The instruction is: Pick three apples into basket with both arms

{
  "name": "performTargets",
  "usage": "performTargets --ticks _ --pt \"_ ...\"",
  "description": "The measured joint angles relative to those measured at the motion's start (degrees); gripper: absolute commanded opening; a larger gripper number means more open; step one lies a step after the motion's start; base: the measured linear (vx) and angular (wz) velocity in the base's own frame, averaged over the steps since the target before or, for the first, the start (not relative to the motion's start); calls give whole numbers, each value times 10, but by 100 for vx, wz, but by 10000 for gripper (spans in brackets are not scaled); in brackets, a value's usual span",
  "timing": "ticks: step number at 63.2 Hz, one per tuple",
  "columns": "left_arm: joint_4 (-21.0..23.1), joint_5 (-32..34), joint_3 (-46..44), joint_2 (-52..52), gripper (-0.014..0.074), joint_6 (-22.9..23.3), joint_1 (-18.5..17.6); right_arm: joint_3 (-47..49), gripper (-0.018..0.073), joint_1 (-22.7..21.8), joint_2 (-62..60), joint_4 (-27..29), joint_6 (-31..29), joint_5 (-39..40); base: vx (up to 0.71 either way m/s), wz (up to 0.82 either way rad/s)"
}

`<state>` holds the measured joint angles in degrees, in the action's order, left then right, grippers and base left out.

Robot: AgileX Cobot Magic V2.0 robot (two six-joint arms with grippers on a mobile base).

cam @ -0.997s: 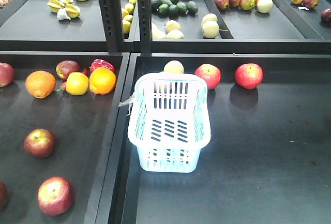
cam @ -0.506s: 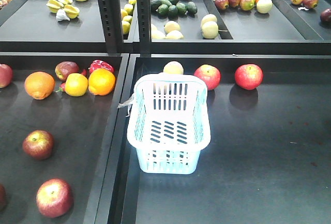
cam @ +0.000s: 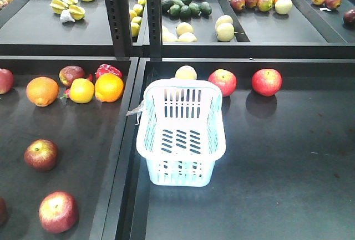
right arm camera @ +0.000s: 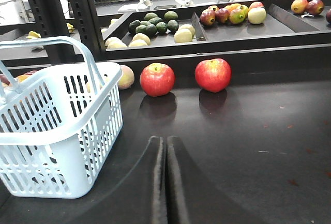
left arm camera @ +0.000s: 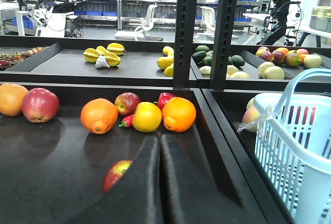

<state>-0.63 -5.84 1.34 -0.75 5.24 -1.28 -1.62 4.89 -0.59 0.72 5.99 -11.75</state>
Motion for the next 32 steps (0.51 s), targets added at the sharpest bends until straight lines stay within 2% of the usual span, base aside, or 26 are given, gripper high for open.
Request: performTargets --ticks 32 --pt "0 0 0 0 -6 0 0 0 -4 0 0 0 0 0 0 0"
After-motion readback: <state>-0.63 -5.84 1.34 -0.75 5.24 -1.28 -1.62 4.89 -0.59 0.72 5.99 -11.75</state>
